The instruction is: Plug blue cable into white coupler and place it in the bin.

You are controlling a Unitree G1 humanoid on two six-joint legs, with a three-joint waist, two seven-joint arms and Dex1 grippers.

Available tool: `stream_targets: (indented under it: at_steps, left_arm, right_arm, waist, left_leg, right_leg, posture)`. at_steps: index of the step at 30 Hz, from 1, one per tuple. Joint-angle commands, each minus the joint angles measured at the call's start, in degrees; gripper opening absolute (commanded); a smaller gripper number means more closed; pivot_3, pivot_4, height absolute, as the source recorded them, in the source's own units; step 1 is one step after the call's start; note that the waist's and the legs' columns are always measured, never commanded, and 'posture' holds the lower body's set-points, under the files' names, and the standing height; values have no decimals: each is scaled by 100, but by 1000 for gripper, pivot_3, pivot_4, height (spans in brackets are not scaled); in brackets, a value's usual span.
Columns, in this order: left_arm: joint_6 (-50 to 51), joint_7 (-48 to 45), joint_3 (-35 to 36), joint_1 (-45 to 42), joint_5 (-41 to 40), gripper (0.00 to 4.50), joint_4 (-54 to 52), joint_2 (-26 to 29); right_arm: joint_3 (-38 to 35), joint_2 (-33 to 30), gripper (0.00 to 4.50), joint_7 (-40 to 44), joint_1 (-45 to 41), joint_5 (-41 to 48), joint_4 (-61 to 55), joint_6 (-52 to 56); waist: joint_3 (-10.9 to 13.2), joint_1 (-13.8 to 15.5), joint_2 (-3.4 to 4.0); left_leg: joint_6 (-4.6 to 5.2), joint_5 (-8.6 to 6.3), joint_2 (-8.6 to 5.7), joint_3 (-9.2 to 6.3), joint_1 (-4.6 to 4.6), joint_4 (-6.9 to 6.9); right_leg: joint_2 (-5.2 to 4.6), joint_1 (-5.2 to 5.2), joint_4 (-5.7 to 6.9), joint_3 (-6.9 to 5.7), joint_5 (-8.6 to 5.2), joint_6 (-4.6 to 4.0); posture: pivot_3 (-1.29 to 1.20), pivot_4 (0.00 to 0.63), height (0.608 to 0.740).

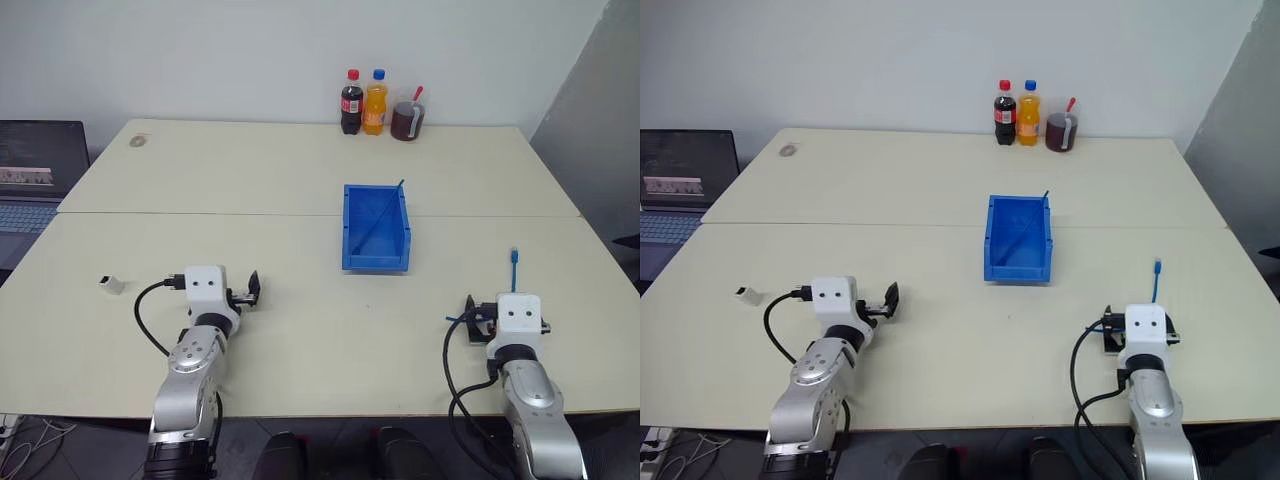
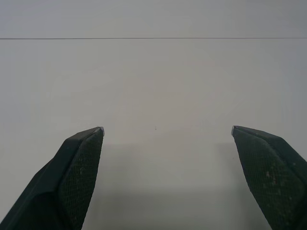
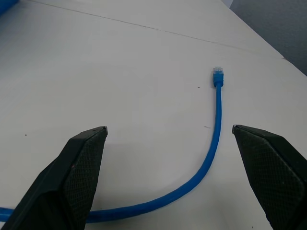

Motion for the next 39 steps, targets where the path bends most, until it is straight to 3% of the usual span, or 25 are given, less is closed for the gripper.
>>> stream_targets:
  at_steps: [1, 30, 35, 39]
  left_arm:
    - [110, 59, 177, -51, -47, 4500, -273, -8]
    - [74, -215, 50, -71, -54, 4500, -364, 43]
    - [143, -1622, -262, -1054, -632, 4500, -240, 518]
    - [434, -4058, -1164, -2690, -1262, 4500, 114, 1252]
  right_arm:
    - [-53, -13, 4437, -38, 9, -62, -347, -125]
    - [-335, 33, 4437, -125, 183, 6, -499, -44]
    - [-624, -67, 4437, 18, -147, 255, -521, 288]
    - [-1087, -652, 4437, 592, -918, 777, -86, 784]
  waist:
    - [0, -1, 0]
    - [4, 0, -2]
    - [29, 10, -13]
    - [69, 24, -25]
  left_leg:
    - [0, 0, 0, 0, 0, 0]
    - [0, 0, 4, 0, -1, -2]
    - [-1, 0, -1, 2, -2, -1]
    - [-4, 11, -29, 10, -10, 8]
  right_leg:
    - [0, 0, 0, 0, 0, 0]
    - [-2, -1, -1, 1, -2, -4]
    - [0, -2, 0, -2, -2, -4]
    - [10, 0, 0, -23, 9, -9]
  posture:
    - [0, 150, 740]
    - [0, 150, 740]
    - [0, 150, 740]
    - [0, 150, 740]
